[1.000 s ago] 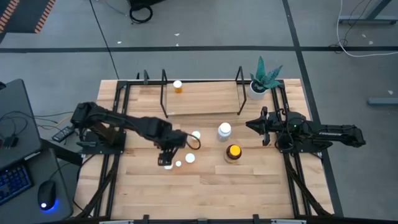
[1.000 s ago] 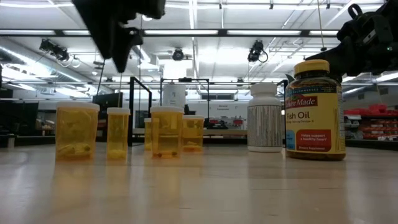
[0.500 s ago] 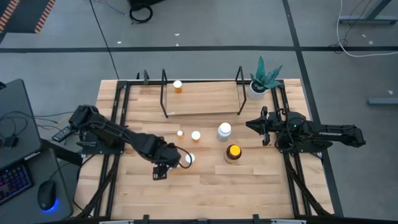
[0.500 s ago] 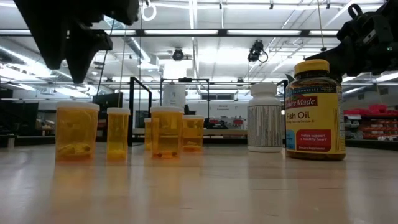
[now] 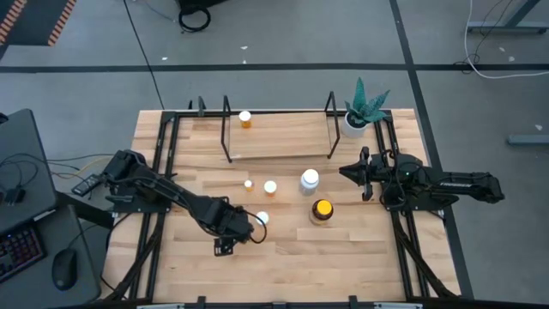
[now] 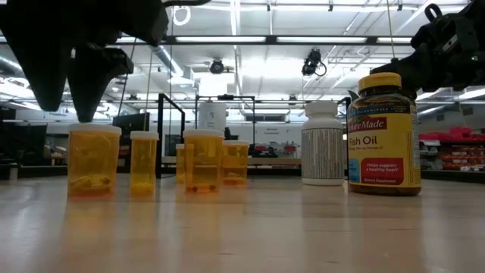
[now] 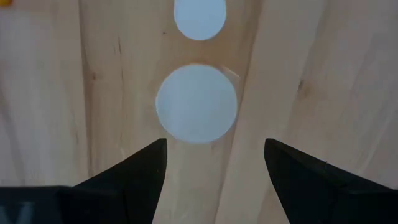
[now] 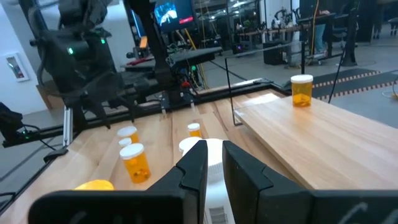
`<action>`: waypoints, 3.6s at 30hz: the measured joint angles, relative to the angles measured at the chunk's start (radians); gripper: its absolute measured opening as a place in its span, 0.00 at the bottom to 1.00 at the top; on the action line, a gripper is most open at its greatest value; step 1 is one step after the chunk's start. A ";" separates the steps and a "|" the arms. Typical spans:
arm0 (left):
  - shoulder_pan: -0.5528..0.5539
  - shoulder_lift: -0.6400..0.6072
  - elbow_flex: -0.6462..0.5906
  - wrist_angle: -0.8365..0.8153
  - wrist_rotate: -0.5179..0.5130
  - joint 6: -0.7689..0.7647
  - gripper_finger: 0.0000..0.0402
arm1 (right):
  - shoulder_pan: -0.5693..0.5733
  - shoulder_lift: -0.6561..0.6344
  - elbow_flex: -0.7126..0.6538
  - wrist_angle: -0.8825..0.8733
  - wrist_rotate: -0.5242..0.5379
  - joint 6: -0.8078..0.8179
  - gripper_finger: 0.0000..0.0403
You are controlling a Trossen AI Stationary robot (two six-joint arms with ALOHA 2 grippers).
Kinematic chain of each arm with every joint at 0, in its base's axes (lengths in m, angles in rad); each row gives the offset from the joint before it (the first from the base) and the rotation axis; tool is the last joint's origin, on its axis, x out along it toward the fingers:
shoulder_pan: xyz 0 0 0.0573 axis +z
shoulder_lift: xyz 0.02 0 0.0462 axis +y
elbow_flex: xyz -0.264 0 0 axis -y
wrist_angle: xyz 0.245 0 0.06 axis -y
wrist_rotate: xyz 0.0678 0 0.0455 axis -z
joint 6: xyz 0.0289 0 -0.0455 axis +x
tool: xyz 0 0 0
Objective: Pick and place medicine bottles onto shelf by color
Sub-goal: Put the bottom left big orange pill bottle on the shelf
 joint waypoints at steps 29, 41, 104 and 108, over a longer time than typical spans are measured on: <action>0.008 0.076 -0.039 0.115 -0.031 0.019 0.68 | 0.000 0.002 0.000 0.029 0.000 0.000 0.14; 0.007 0.077 -0.143 0.284 -0.030 -0.014 0.68 | 0.000 0.002 0.000 0.037 0.000 0.000 0.14; 0.213 -0.056 -0.141 0.201 -0.031 0.234 0.49 | 0.000 0.002 0.000 0.049 0.000 0.000 0.14; 0.281 -0.085 -0.141 0.199 -0.031 0.304 0.51 | 0.000 0.002 0.000 0.051 0.000 0.000 0.14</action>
